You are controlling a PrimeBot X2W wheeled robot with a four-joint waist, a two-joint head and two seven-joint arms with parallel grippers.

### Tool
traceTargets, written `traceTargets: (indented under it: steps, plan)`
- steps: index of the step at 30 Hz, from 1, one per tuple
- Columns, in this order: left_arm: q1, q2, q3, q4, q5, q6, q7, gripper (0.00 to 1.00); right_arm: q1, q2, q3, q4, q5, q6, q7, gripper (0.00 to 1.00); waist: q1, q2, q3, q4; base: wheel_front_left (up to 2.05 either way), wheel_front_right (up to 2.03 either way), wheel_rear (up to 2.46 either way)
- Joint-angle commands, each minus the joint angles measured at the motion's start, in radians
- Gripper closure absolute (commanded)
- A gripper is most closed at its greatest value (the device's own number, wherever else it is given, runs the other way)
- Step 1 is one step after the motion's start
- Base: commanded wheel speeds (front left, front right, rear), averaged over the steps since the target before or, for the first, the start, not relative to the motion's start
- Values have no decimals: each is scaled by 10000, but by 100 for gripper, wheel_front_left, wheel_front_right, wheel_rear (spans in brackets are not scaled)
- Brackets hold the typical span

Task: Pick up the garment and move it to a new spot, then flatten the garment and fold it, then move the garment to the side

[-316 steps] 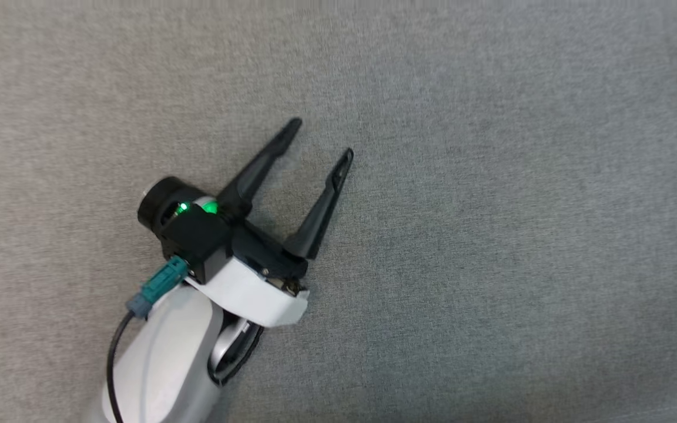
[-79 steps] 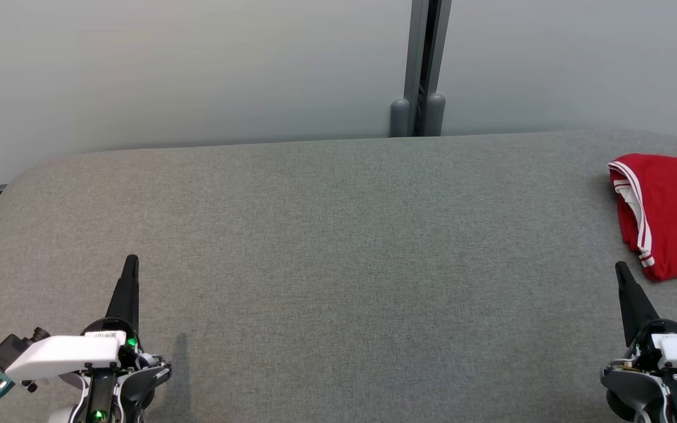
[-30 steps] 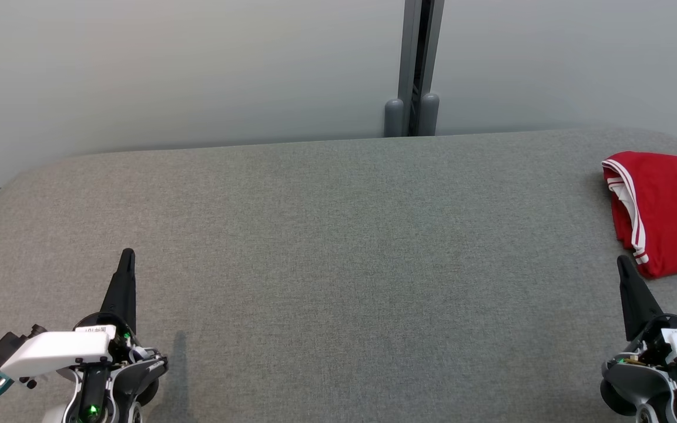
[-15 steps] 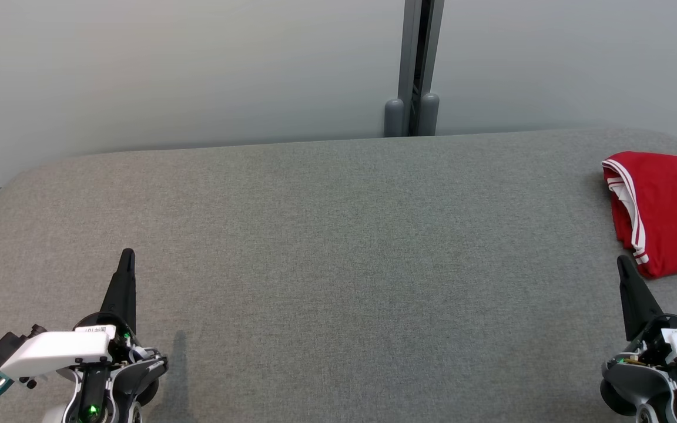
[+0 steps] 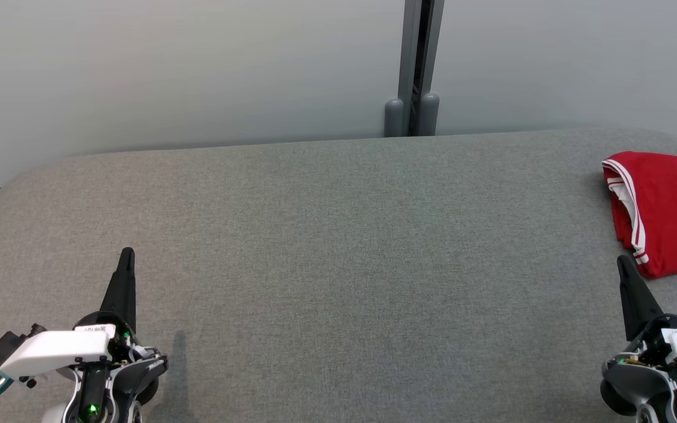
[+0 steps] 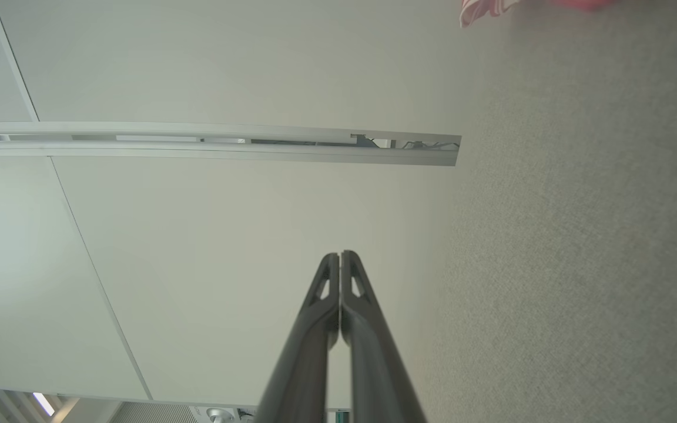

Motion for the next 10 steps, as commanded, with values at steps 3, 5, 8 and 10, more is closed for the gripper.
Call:
traceTargets:
  steps: [3, 5, 8, 10]
  plan:
    - [-143, 36, 52, 2, 46, -20, 37, 100, -42, -85, -28, 9, 81, 4, 17, 100, 0, -1, 0, 0, 0, 0, 0]
    - [-144, 35, 54, 2, 51, -20, 42, 100, -42, -85, -28, 9, 82, 4, 17, 100, 0, -1, 0, 0, 0, 0, 0]
    - [-144, 33, 59, 2, 55, -20, 45, 100, -42, -85, -28, 9, 81, 4, 17, 100, 0, -1, 0, 0, 0, 0, 0]
    - [-144, 32, 63, 3, 59, -20, 48, 100, -42, -85, -28, 9, 81, 4, 17, 100, 0, -1, 0, 0, 0, 0, 0]
